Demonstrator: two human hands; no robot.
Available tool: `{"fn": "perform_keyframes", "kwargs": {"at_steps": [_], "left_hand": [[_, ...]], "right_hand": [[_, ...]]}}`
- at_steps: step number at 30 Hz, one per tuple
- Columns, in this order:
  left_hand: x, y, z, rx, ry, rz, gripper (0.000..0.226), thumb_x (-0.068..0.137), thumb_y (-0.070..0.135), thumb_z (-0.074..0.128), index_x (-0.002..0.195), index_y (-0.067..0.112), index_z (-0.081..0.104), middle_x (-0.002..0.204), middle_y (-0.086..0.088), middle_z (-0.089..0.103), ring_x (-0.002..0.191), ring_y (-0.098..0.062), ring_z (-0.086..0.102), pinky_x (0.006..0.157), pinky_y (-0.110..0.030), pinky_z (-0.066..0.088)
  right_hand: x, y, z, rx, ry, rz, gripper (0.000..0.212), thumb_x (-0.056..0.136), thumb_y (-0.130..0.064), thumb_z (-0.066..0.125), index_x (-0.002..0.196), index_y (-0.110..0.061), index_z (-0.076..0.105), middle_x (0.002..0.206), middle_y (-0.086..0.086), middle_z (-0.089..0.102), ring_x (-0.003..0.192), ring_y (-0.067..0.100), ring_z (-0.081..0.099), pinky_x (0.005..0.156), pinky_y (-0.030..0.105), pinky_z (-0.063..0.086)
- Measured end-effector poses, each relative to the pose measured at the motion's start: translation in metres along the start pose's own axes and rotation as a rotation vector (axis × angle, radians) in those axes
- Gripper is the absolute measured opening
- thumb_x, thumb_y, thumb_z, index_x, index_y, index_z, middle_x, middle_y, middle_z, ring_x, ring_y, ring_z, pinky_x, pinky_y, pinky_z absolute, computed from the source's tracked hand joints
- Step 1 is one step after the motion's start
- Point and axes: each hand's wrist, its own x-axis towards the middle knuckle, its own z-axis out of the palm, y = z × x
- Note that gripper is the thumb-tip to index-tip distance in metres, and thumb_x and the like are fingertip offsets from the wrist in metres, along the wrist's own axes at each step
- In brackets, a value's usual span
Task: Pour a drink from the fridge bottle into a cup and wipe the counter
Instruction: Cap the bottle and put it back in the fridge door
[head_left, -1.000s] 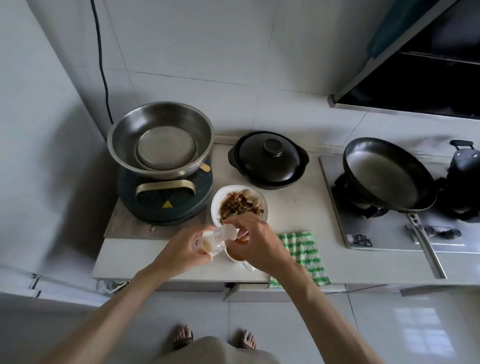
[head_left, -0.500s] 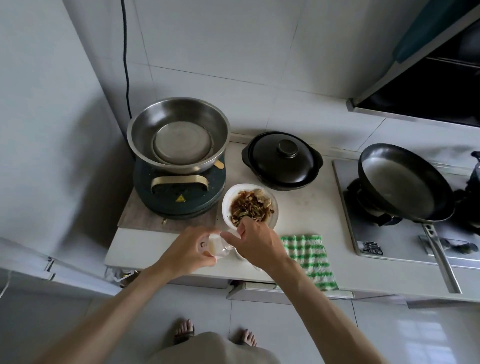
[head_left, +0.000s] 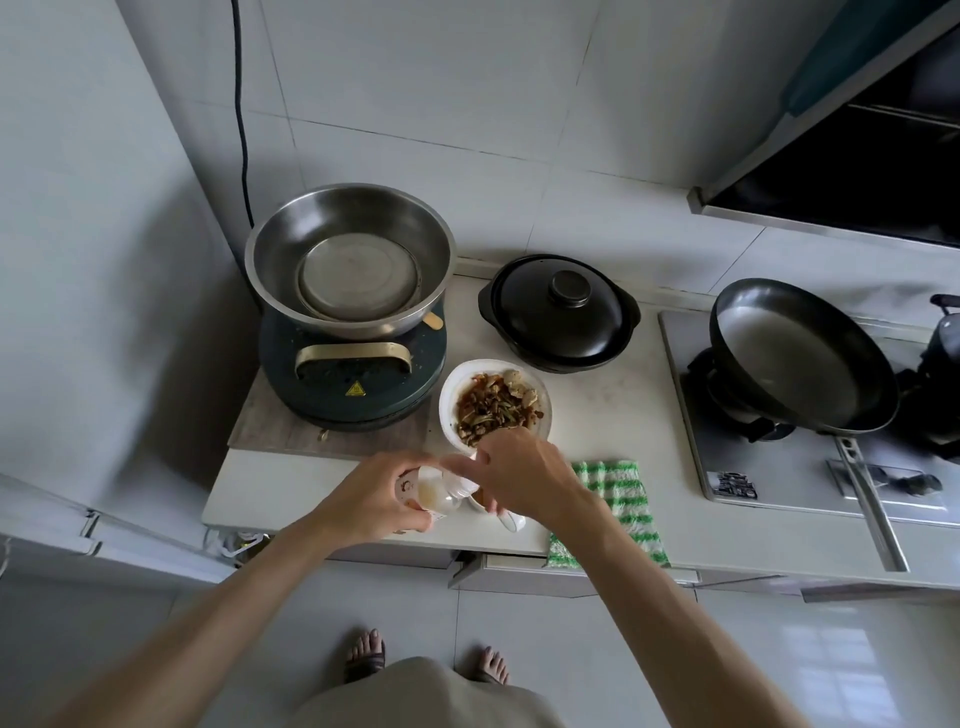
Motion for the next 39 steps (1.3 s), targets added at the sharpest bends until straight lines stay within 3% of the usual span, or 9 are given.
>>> {"fn": "perform_keyframes", "kwargs": {"at_steps": [2, 5, 9, 15, 22, 25, 29, 34, 39], "left_hand": [[-0.002, 0.002, 0.002, 0.068, -0.009, 0.04, 0.061, 0.068, 0.028, 0.084, 0.111, 0.056, 0.052, 0.108, 0.037, 0.052, 0.105, -0.001, 0.053, 0.089, -0.015, 0.043], [-0.003, 0.004, 0.006, 0.061, -0.042, 0.044, 0.057, 0.068, 0.028, 0.08, 0.116, 0.05, 0.058, 0.104, 0.034, 0.059, 0.102, 0.0, 0.055, 0.087, -0.012, 0.043], [0.001, 0.005, -0.002, -0.041, -0.073, -0.037, 0.062, 0.066, 0.033, 0.083, 0.123, 0.044, 0.059, 0.109, 0.023, 0.067, 0.102, -0.006, 0.062, 0.089, -0.022, 0.051], [0.005, 0.014, -0.012, -0.056, -0.108, -0.012, 0.058, 0.066, 0.028, 0.086, 0.112, 0.053, 0.061, 0.103, 0.027, 0.068, 0.097, 0.002, 0.063, 0.078, -0.015, 0.055], [0.004, 0.006, -0.004, -0.027, -0.014, -0.064, 0.067, 0.059, 0.04, 0.079, 0.123, 0.042, 0.06, 0.114, 0.018, 0.069, 0.105, -0.009, 0.064, 0.092, -0.035, 0.057], [0.002, 0.001, 0.0, -0.019, -0.006, -0.104, 0.059, 0.062, 0.039, 0.078, 0.118, 0.043, 0.059, 0.114, 0.02, 0.068, 0.102, -0.007, 0.064, 0.093, -0.03, 0.054], [-0.002, -0.005, -0.003, 0.002, 0.026, -0.122, 0.059, 0.07, 0.032, 0.082, 0.122, 0.044, 0.056, 0.116, 0.023, 0.064, 0.102, -0.008, 0.062, 0.092, -0.021, 0.049], [-0.003, -0.016, -0.018, -0.085, 0.097, -0.107, 0.051, 0.068, 0.046, 0.078, 0.115, 0.046, 0.059, 0.109, 0.022, 0.068, 0.101, -0.008, 0.065, 0.093, -0.029, 0.055], [-0.009, -0.022, -0.038, -0.112, 0.177, -0.064, 0.049, 0.077, 0.045, 0.08, 0.118, 0.039, 0.053, 0.109, 0.02, 0.065, 0.097, -0.002, 0.062, 0.083, -0.013, 0.047]], "right_hand": [[-0.001, 0.0, 0.01, -0.08, -0.019, 0.083, 0.077, 0.095, -0.072, 0.028, 0.062, -0.012, 0.063, 0.053, 0.002, 0.07, 0.051, 0.012, 0.069, 0.072, 0.03, 0.058], [-0.002, 0.005, 0.021, -0.172, 0.05, 0.079, 0.077, 0.091, -0.08, 0.019, 0.081, -0.017, 0.063, 0.066, -0.001, 0.071, 0.066, 0.022, 0.07, 0.074, 0.036, 0.057], [-0.012, 0.01, 0.025, -0.124, 0.29, -0.278, 0.051, 0.099, -0.067, 0.031, 0.116, -0.022, 0.048, 0.096, -0.001, 0.074, 0.075, 0.023, 0.071, 0.066, 0.038, 0.056], [-0.016, -0.001, 0.028, -0.182, 0.416, -0.345, 0.031, 0.105, -0.046, 0.029, 0.106, -0.017, 0.039, 0.07, 0.002, 0.067, 0.051, 0.028, 0.06, 0.046, 0.033, 0.04], [-0.009, -0.025, 0.029, -0.186, 0.389, -0.166, 0.036, 0.095, -0.02, 0.067, 0.092, -0.019, 0.031, 0.071, -0.001, 0.051, 0.041, 0.023, 0.054, 0.039, 0.036, 0.051], [-0.003, -0.032, 0.031, -0.212, 0.259, -0.075, 0.019, 0.103, -0.034, 0.042, 0.109, -0.016, 0.043, 0.085, 0.0, 0.048, 0.074, 0.031, 0.066, 0.06, 0.039, 0.048], [0.001, -0.042, 0.033, -0.461, 0.146, -0.146, 0.047, 0.09, -0.006, 0.069, 0.129, -0.015, 0.046, 0.121, 0.008, 0.044, 0.082, 0.029, 0.066, 0.057, 0.037, 0.047], [0.001, -0.053, 0.033, -0.292, 0.165, -0.174, 0.048, 0.097, -0.028, 0.062, 0.131, -0.035, 0.028, 0.125, 0.013, 0.05, 0.077, 0.029, 0.062, 0.06, 0.039, 0.052], [0.007, -0.068, 0.038, 0.017, 0.131, 0.043, 0.059, 0.091, -0.073, 0.04, 0.124, -0.025, 0.045, 0.096, -0.009, 0.064, 0.079, 0.012, 0.06, 0.068, 0.033, 0.043]]}}
